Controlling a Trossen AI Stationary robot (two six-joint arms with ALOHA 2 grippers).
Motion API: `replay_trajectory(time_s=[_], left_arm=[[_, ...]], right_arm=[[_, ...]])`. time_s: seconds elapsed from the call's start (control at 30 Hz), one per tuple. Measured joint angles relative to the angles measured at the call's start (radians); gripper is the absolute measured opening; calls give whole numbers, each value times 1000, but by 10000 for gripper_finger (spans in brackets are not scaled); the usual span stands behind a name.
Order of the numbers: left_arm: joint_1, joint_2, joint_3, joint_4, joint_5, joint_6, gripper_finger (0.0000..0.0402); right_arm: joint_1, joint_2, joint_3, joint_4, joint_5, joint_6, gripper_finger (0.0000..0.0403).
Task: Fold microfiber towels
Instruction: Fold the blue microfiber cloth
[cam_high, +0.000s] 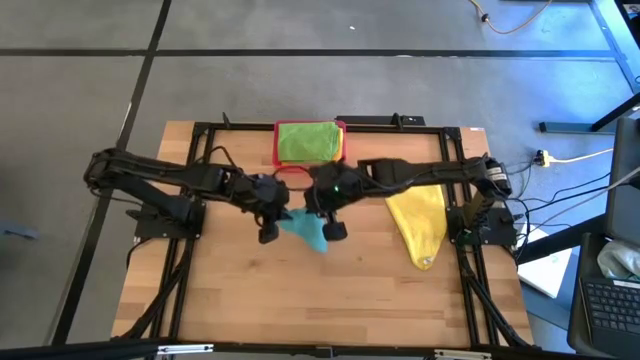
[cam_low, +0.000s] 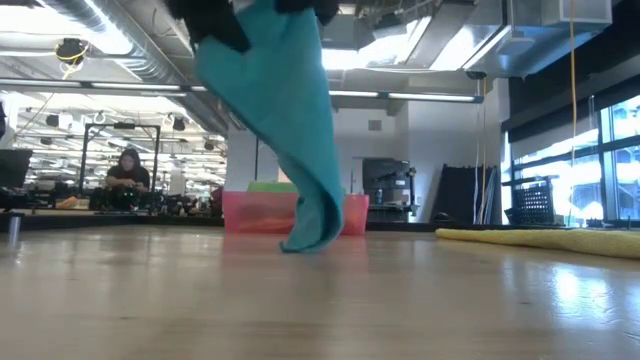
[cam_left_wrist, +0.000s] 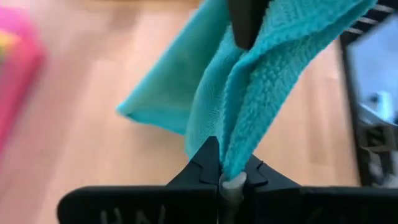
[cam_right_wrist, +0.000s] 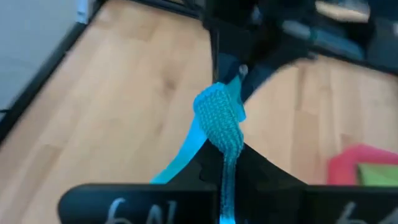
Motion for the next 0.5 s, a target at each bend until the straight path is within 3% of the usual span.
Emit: replay_trajectory(time_s=[0.27, 0.5], left_arm=[[93, -79, 2, -85, -144, -58, 0], [127, -114, 3, -127, -158, -137, 0]], right_arm=[[-104, 0, -1, 54, 1, -128, 13], [-144, 2, -1, 43, -10, -114, 13]])
